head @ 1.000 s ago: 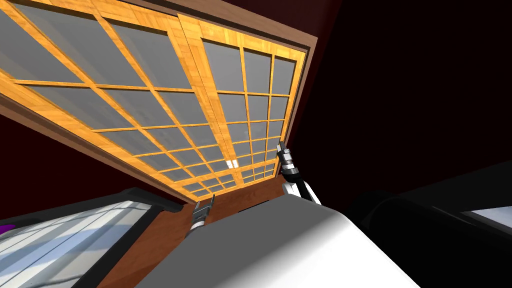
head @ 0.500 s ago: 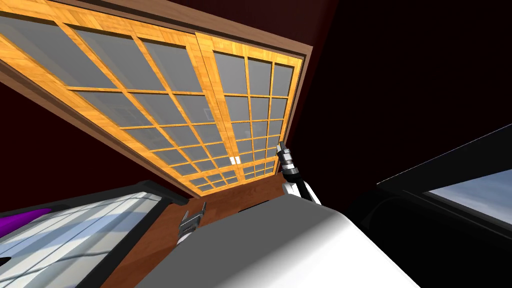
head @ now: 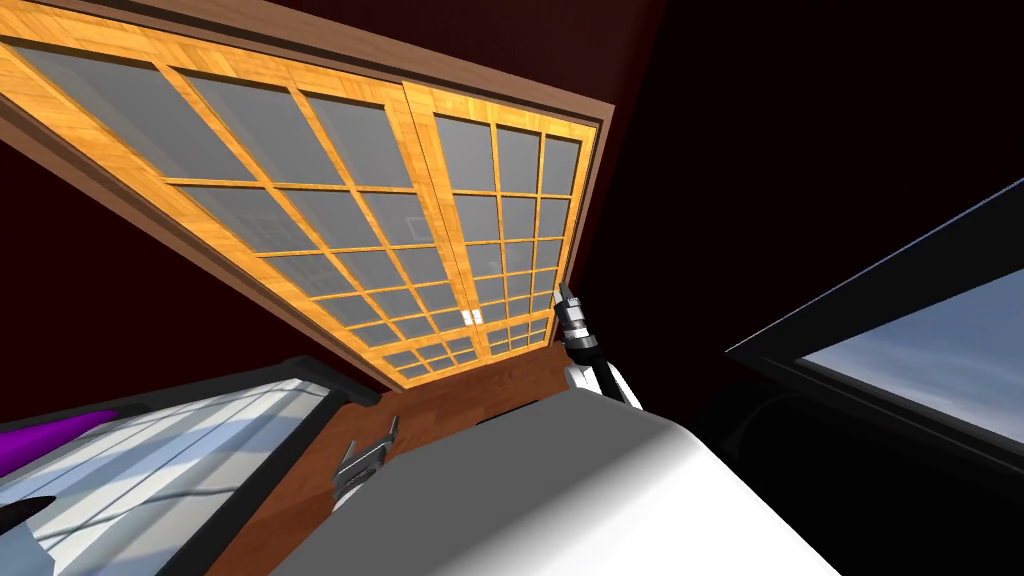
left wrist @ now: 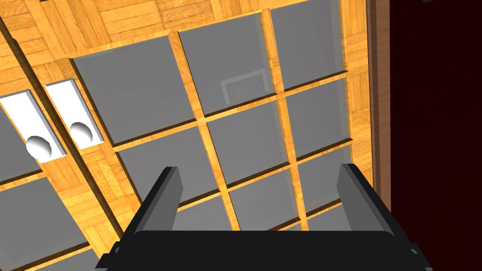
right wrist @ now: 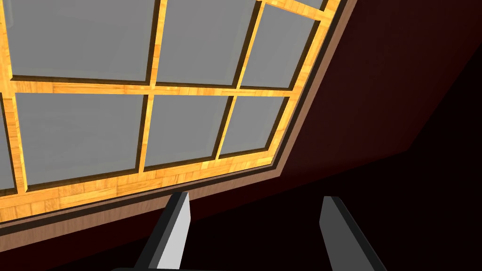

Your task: Pull the door open

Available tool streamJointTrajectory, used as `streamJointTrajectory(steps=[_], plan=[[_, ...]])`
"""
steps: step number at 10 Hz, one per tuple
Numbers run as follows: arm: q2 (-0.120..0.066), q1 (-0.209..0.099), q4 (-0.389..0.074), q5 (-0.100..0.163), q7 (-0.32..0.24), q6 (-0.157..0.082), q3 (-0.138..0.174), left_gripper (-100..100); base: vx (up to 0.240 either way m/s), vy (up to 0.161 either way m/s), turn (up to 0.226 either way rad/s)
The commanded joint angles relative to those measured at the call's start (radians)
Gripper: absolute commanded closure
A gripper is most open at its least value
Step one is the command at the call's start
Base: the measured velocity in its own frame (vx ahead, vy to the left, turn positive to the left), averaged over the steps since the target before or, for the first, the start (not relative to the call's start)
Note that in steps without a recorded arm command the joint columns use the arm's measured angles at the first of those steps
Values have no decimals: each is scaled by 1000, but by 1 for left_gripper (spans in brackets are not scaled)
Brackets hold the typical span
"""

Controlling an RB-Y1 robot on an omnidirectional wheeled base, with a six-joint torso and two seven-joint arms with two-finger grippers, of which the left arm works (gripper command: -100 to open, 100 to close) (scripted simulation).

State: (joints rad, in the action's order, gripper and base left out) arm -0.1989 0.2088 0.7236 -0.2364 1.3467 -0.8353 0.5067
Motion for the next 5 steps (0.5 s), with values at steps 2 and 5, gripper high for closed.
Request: streamJointTrajectory(steps=[2, 5], plan=[[0, -16, -28, 12, 28, 10, 48, -100, -59, 43, -95], [35, -79, -55, 17, 60, 18, 81, -100, 84, 28, -193]])
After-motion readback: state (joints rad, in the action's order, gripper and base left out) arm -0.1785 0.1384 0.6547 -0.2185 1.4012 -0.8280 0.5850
